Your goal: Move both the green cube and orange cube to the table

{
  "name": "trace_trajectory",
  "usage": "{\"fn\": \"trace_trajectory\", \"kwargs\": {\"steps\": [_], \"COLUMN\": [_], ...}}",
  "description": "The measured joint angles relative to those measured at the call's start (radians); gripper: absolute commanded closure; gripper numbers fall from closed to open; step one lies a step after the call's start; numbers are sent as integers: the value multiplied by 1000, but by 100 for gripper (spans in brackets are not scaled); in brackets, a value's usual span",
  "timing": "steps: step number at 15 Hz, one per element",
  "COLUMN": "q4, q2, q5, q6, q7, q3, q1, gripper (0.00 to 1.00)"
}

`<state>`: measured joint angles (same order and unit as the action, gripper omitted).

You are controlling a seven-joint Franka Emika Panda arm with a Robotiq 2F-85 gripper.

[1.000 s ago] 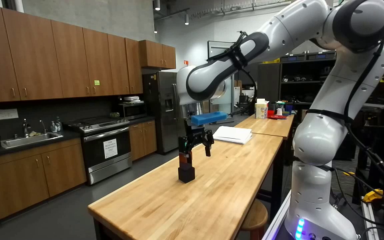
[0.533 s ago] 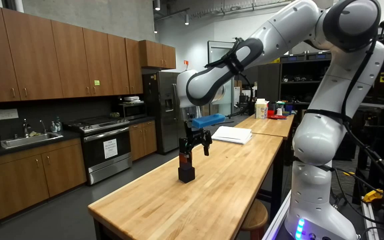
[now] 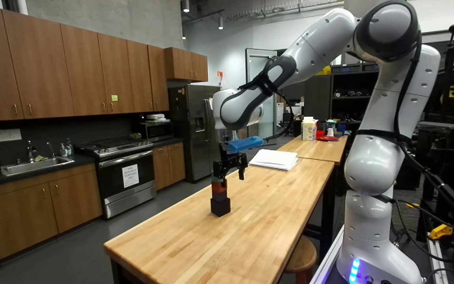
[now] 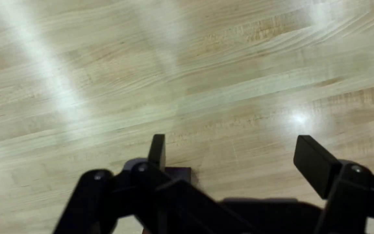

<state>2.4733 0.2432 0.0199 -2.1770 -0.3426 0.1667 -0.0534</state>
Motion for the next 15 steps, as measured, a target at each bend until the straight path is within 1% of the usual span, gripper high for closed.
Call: {"fn": "trace_trajectory", "kwargs": {"steps": [6,15], "q4": [-87,-219], "q2": [-95,-257], "q5": [-92,-160], "q6": [-34,-76], "q7": [7,7], "q3": [-37,-81], "q1": [26,29], "gripper": [0,0]}}
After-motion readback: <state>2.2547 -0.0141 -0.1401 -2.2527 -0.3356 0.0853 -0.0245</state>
